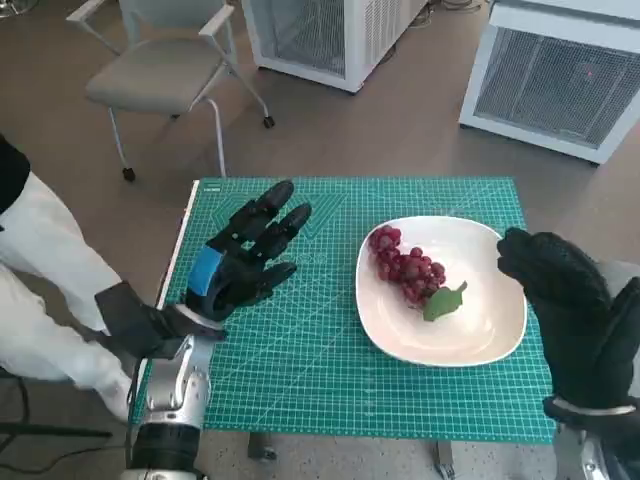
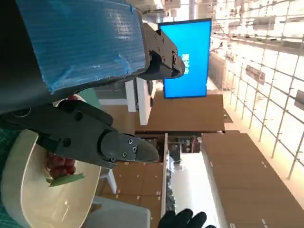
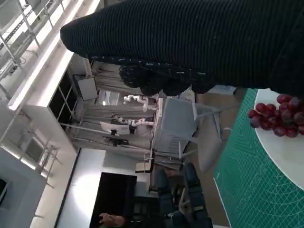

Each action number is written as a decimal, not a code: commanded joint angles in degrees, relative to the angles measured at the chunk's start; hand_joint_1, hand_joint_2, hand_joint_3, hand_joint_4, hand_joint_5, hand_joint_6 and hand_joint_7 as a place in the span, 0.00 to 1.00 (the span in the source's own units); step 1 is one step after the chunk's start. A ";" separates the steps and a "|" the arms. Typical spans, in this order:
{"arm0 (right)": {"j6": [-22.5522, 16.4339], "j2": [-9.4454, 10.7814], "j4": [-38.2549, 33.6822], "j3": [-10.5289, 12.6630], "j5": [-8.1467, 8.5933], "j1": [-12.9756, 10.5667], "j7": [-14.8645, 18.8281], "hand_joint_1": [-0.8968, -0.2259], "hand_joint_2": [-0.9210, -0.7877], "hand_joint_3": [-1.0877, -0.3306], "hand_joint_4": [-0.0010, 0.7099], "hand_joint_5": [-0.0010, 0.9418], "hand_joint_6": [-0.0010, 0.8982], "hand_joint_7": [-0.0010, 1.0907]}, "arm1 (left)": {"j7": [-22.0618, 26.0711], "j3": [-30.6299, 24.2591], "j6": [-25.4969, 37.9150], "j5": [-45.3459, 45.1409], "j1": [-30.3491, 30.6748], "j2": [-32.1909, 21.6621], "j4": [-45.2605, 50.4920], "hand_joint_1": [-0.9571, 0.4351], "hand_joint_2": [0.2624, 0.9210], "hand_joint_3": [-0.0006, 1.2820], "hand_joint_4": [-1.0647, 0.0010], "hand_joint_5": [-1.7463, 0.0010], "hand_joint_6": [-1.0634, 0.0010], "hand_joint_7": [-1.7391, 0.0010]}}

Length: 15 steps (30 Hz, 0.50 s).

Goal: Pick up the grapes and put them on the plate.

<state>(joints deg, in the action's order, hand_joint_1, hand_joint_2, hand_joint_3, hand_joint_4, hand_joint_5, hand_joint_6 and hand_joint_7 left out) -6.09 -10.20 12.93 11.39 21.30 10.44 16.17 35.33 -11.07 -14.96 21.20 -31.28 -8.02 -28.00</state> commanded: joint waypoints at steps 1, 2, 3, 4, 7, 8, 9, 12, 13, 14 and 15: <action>0.75 -0.39 -1.16 0.04 0.52 -0.03 0.66 0.85 0.00 0.64 0.64 0.92 0.28 0.94 | -0.34 -0.09 -1.29 0.11 1.03 0.27 1.17 0.40 1.00 0.11 0.65 0.99 0.61 0.99; 0.74 -0.42 -1.23 0.06 0.54 0.01 0.71 0.85 0.00 0.64 0.64 0.92 0.28 0.94 | -0.33 -0.05 -1.41 0.04 1.09 0.25 1.12 0.40 1.00 0.12 0.65 0.99 0.61 0.99; 0.74 -0.44 -1.29 0.07 0.56 0.03 0.76 0.85 0.00 0.64 0.64 0.92 0.28 0.94 | -0.29 0.01 -1.54 -0.03 1.16 0.22 1.02 0.40 1.00 0.12 0.65 0.99 0.61 0.99; 0.75 -0.46 -1.34 0.08 0.58 0.05 0.81 0.85 0.00 0.64 0.64 0.92 0.28 0.94 | -0.22 0.07 -1.64 -0.09 1.20 0.18 0.87 0.40 1.00 0.12 0.65 0.99 0.61 0.99; 0.74 -0.47 -1.48 0.09 0.62 0.08 0.97 0.85 0.00 0.64 0.64 0.92 0.28 0.94 | 0.03 0.21 -1.80 -0.16 1.24 0.08 0.37 0.40 1.00 0.12 0.65 1.00 0.61 1.00; 0.73 -0.47 -1.55 0.10 0.64 0.11 1.03 0.85 0.00 0.64 0.64 0.92 0.28 0.94 | 0.10 0.23 -1.81 -0.18 1.23 0.05 0.23 0.40 1.00 0.12 0.65 1.00 0.61 1.00; 0.70 -0.49 -1.63 0.12 0.68 0.14 1.10 0.85 0.00 0.64 0.64 0.92 0.28 0.94 | 0.16 0.26 -1.80 -0.18 1.22 0.02 0.13 0.40 1.00 0.12 0.65 1.00 0.61 1.00; 0.62 -0.57 -1.91 0.20 0.84 0.23 1.32 0.85 0.00 0.64 0.64 0.92 0.28 0.94 | 0.35 0.37 -1.69 -0.24 1.26 -0.08 0.01 0.40 1.00 0.12 0.64 0.99 0.61 1.00; 0.60 -0.60 -1.99 0.23 0.89 0.26 1.38 0.85 0.00 0.64 0.64 0.92 0.28 0.94 | 0.40 0.43 -1.69 -0.30 1.28 -0.12 0.00 0.40 1.00 0.12 0.64 0.99 0.61 1.00; 0.58 -0.62 -2.02 0.24 0.94 0.26 1.45 0.85 0.00 0.64 0.64 0.92 0.28 0.94 | 0.45 0.50 -1.69 -0.38 1.34 -0.17 0.04 0.40 1.00 0.12 0.64 0.99 0.61 1.00; 0.57 -0.64 -2.04 0.25 0.98 0.27 1.50 0.85 0.00 0.64 0.64 0.92 0.28 0.94 | 0.47 0.55 -1.70 -0.47 1.38 -0.22 0.08 0.40 1.00 0.12 0.64 0.99 0.61 1.00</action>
<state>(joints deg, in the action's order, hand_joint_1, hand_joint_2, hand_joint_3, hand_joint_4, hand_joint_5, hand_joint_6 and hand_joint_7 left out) -6.09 -10.45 11.88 11.44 21.93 10.91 17.14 35.40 -10.85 -15.92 20.95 -30.45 -8.10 -27.87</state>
